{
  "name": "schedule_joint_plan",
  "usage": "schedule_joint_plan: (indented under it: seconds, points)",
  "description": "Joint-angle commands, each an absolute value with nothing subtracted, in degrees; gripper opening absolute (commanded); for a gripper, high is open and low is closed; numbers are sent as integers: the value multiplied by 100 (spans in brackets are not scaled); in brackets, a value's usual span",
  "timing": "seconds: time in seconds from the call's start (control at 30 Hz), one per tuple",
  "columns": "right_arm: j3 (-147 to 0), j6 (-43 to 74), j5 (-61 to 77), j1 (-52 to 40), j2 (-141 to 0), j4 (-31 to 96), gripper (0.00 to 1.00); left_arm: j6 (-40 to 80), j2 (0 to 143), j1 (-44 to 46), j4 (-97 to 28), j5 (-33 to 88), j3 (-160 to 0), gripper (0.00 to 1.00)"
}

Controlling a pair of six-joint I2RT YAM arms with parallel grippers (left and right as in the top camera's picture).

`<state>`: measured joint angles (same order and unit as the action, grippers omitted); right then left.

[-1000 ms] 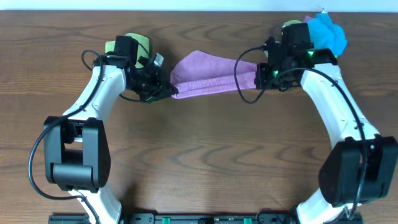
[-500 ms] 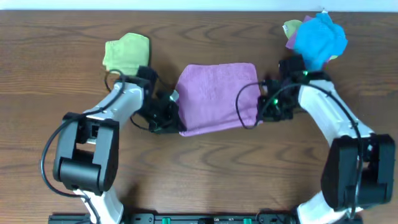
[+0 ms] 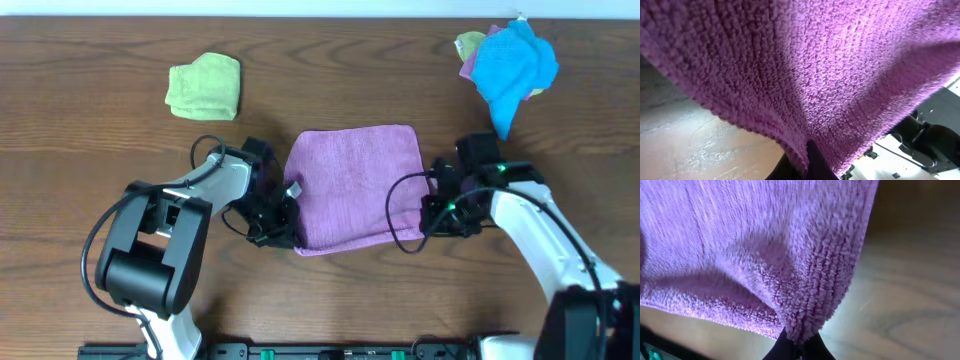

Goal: Fold the cloth
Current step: 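Lay the pink cloth down, folding it over toward the front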

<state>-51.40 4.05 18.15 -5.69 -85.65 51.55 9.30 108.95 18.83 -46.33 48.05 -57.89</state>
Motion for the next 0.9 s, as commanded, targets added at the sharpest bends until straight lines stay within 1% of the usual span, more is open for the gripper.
schedule_joint_plan:
  seconds: [0.0, 0.13, 0.17, 0.27, 0.37, 0.57, 0.87]
  points:
    - [-5142, 639, 1643, -517, -8274, 4864, 1, 1365, 10569, 1855, -4377, 4816, -5784, 6]
    - [-5142, 880, 1470, -517, -8208, 4145, 1, 2349, 10062, 1857, -3559, 4628, -5787, 6]
    - [-5142, 996, 1409, -517, -8219, 3868, 1, 2703, 9896, 1857, -3301, 4418, -5787, 6]
    - [-5142, 1210, 1345, -517, -8243, 3420, 1, 3218, 9725, 1855, -2899, 3975, -5787, 6]
    - [-5142, 1291, 1315, -528, -8313, 2985, 1, 3524, 9734, 1857, -2532, 3756, -5787, 6]
    - [-5142, 1428, 1278, -532, -8805, 1870, 1, 3916, 9734, 1855, -1743, 2853, -5787, 6]
    - [-5142, 1490, 1223, -532, -9590, 716, 1, 4230, 9800, 1874, -1024, 1879, -5787, 6]
